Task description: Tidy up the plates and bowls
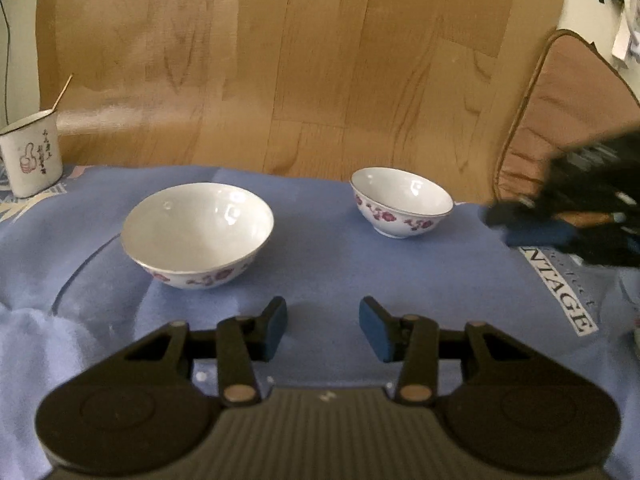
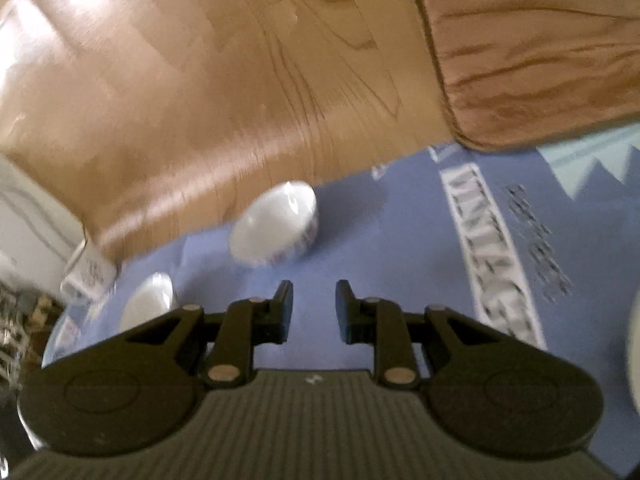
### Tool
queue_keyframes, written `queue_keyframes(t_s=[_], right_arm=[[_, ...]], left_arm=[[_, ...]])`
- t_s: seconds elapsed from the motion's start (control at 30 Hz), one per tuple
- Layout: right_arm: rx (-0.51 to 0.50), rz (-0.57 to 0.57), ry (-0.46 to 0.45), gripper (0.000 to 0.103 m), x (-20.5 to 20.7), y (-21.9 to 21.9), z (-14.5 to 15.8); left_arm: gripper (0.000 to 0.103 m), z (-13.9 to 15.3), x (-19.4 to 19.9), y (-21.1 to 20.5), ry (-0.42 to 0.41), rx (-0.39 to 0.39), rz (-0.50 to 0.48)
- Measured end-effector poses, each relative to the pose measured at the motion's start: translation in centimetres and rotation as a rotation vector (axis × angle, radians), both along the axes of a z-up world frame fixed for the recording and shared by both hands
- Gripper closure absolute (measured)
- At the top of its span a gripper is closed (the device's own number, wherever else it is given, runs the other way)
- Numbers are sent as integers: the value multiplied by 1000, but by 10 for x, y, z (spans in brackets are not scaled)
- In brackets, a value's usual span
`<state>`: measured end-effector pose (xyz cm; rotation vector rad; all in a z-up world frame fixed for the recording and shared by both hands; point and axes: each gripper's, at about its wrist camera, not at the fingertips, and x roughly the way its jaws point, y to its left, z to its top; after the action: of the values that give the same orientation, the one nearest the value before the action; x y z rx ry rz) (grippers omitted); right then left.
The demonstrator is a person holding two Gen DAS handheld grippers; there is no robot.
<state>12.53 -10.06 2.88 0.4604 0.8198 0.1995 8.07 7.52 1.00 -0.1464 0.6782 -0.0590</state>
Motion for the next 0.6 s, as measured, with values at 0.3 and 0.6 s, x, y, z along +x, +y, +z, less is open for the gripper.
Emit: queue_keyframes(t_s=[0.3, 0.6], right_arm=[[25, -49, 146, 69, 69, 19, -26], [-124, 24, 111, 86, 80, 39, -30]], left_arm=[[62, 5, 4, 26, -1, -114, 63], [62, 4, 5, 32, 10, -141, 88]])
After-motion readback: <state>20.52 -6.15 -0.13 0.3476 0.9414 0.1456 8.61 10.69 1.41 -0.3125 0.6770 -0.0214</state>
